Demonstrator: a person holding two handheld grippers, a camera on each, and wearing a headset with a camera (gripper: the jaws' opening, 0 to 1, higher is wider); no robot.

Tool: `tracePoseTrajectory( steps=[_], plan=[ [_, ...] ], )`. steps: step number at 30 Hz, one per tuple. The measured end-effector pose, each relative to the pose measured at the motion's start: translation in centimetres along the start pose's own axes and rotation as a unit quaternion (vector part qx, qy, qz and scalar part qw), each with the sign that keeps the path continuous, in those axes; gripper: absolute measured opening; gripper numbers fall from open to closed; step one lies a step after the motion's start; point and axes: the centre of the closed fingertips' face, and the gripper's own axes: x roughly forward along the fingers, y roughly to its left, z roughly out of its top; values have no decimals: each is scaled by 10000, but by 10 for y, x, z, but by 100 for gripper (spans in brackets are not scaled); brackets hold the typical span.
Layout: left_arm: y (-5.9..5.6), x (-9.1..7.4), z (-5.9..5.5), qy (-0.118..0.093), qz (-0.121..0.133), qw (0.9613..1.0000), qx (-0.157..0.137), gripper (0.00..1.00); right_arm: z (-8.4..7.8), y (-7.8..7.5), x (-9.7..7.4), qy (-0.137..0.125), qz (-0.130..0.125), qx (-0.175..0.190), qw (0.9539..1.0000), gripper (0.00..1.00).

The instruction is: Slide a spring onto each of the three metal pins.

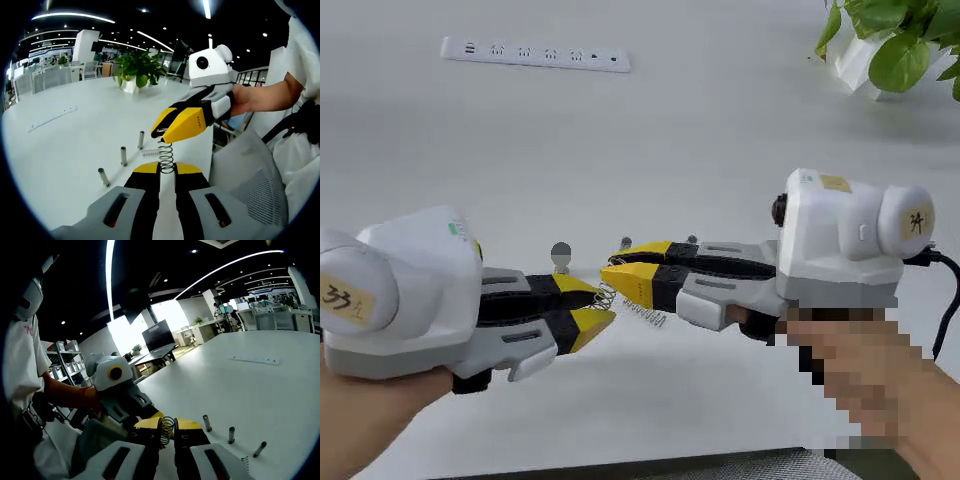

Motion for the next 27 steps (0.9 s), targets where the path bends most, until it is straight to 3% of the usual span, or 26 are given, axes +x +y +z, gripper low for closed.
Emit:
tracePoseTrajectory(
  steps=[10, 18, 27],
  plan=[
    [-2, -2, 2, -81, -33, 10000, 6, 7, 3, 6, 0, 239, 42, -584, 9980, 5],
    [-6, -1, 3, -102, -99, 9999, 80, 7, 2, 10, -1, 508, 46, -1221, 9912, 5],
    [-8, -1, 5, -142, -129, 9997, 165, 7, 2, 10, -1, 649, 30, -1430, 9876, 6]
  ],
)
